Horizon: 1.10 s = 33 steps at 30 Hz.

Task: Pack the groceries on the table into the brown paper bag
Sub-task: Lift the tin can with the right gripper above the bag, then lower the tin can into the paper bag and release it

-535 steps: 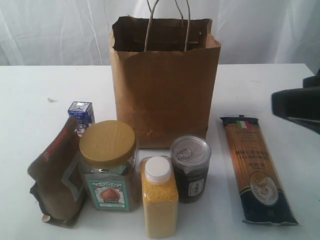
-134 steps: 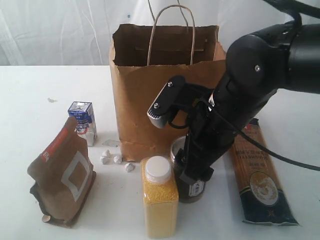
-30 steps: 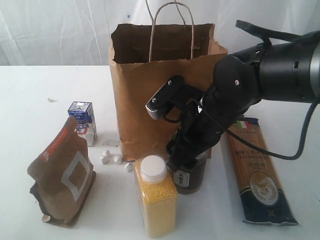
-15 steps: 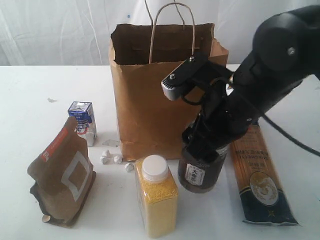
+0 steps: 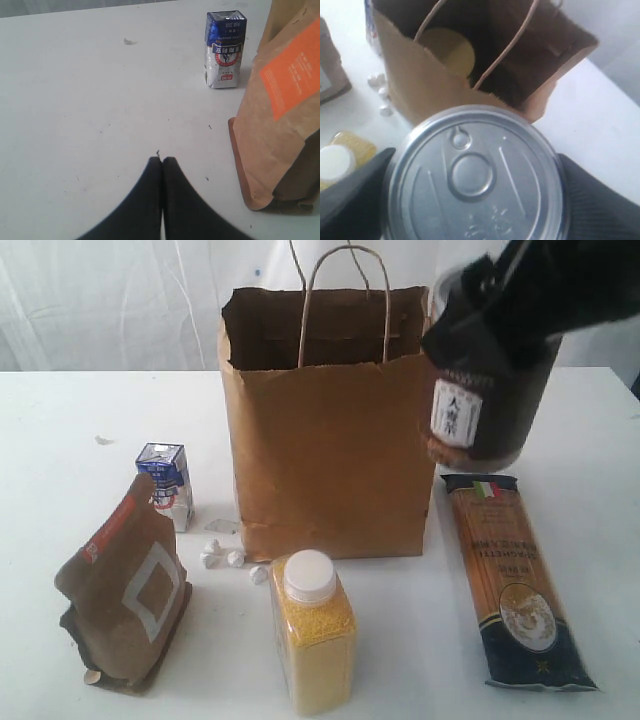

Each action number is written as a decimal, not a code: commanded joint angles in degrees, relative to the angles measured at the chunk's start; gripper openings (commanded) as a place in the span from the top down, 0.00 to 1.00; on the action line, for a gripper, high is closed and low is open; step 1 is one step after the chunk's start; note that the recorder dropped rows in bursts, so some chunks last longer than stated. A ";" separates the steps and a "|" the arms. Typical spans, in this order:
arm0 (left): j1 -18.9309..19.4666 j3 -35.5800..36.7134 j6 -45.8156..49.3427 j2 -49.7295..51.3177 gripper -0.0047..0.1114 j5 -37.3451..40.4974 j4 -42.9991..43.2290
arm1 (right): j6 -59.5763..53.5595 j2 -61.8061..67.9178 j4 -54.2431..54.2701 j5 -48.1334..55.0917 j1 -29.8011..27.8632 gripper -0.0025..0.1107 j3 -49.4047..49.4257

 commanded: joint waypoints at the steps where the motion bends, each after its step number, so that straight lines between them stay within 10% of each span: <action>1: 0.05 0.24 -0.07 -0.24 0.96 -0.02 -0.03 | 0.22 2.66 -4.98 0.30 -0.23 0.98 -10.09; 33: 0.05 0.24 -0.07 -0.24 0.96 -0.02 -0.03 | -8.34 30.48 5.33 -7.66 -4.30 0.98 -28.30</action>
